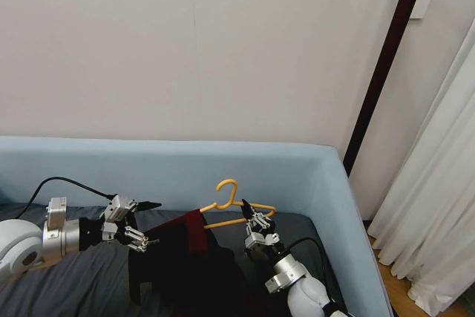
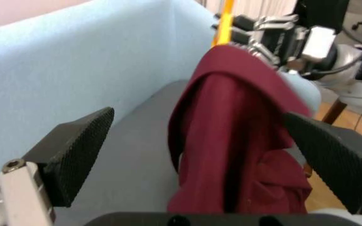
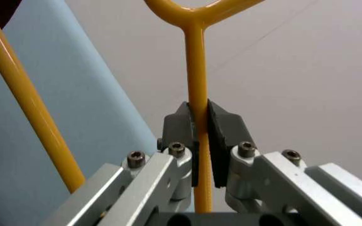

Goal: Pick up the clothes from the sofa and hang them on the clothes hanger.

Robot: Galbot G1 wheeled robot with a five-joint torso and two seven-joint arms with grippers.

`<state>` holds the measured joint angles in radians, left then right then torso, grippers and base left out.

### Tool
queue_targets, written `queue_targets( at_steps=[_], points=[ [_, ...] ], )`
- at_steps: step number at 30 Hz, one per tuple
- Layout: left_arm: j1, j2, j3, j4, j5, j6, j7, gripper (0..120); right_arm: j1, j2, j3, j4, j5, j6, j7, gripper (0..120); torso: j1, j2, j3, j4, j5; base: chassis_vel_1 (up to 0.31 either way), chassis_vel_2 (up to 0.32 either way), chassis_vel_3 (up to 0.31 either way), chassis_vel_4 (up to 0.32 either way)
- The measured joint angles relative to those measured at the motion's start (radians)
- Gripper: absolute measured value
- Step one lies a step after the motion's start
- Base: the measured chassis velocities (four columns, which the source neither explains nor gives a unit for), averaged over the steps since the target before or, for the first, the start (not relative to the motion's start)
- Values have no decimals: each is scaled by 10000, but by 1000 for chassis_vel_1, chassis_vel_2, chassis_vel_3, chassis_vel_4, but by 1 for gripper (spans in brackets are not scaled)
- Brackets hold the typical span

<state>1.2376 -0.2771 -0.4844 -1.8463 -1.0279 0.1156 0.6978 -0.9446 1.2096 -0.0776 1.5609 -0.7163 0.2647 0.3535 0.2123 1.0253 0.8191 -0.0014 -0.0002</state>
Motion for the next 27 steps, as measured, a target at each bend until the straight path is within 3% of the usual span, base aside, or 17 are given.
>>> queue_targets(
  at_steps=[8, 16, 24, 27],
  points=[
    [-1185, -777, 1283, -75, 258, 264, -256, 100, -192, 78, 7, 434, -565, 37, -1, 4, -1, 0, -1, 0, 1, 0, 0, 0, 0],
    [-2096, -1136, 2234, -23, 715, 405, -618, 95, -249, 6, 6, 584, -876, 126, -10, 4, -1, 0, 0, -2, 2, 0, 0, 0, 0],
    [-2055, -1221, 2357, 43, 910, 428, -417, 77, -226, 32, 12, 580, -892, 155, 5, 4, -1, 0, -1, 0, 2, 0, 0, 0, 0],
    [-2017, -1311, 2370, 34, 929, 429, -408, 61, -202, 44, -20, 599, -898, 157, 20, 4, -1, 0, 0, 0, 2, 0, 0, 0, 0]
  ],
)
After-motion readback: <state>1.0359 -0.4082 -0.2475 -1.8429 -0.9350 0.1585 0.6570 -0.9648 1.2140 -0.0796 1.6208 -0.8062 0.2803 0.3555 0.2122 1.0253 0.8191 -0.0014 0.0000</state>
